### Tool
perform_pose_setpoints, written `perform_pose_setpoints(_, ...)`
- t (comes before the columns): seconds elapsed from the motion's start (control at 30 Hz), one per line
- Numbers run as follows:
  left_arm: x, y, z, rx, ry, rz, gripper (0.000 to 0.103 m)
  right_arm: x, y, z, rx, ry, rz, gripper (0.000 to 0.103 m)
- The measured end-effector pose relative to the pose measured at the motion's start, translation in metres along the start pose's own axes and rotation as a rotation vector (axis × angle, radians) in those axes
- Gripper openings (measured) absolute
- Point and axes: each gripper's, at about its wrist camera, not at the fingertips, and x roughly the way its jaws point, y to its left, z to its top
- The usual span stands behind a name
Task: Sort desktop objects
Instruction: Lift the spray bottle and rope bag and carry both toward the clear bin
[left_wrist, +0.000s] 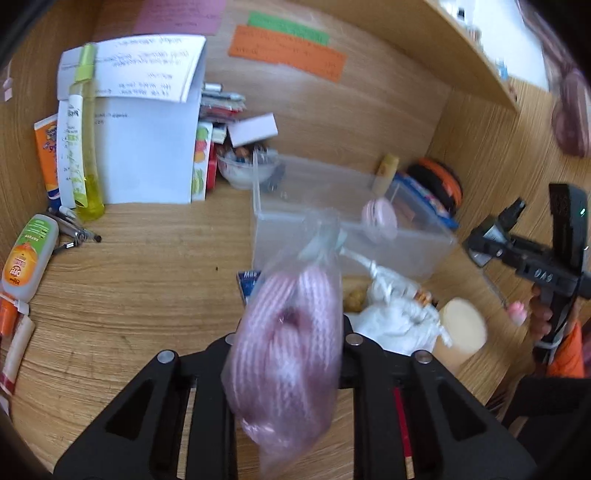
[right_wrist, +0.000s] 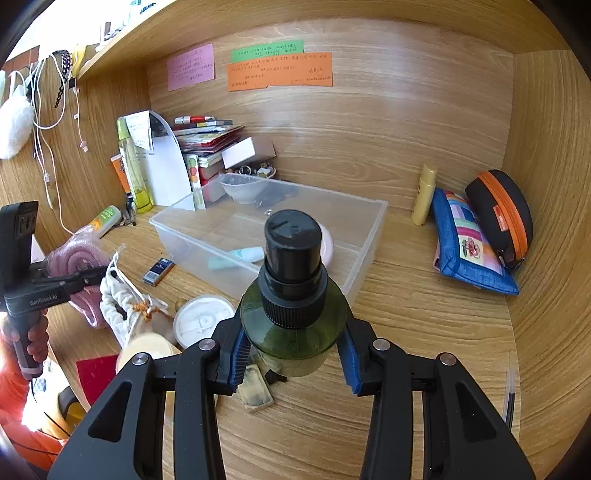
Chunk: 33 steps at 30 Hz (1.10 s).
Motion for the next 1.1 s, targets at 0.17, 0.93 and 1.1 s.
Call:
perform_pose_setpoints(0.17,-0.010,0.002,0.013,-0.014,-0.040,-0.013,0.019,-0.001,0.001,0.013,-0.007,-0.035,0.008,0.038)
perform_pose_setpoints(0.93,0.043,-0.024,0.136,0.035,-0.123,-0.028,0.019,0.062,0.025,0.076,0.007,-0.039,0.075,0.038)
perform_pose_setpoints(1.1,0.073,-0.026,0.146,0.044,-0.081,-0.017,0.019,0.084,0.031,0.088,-0.018,-0.024,0.055,0.038)
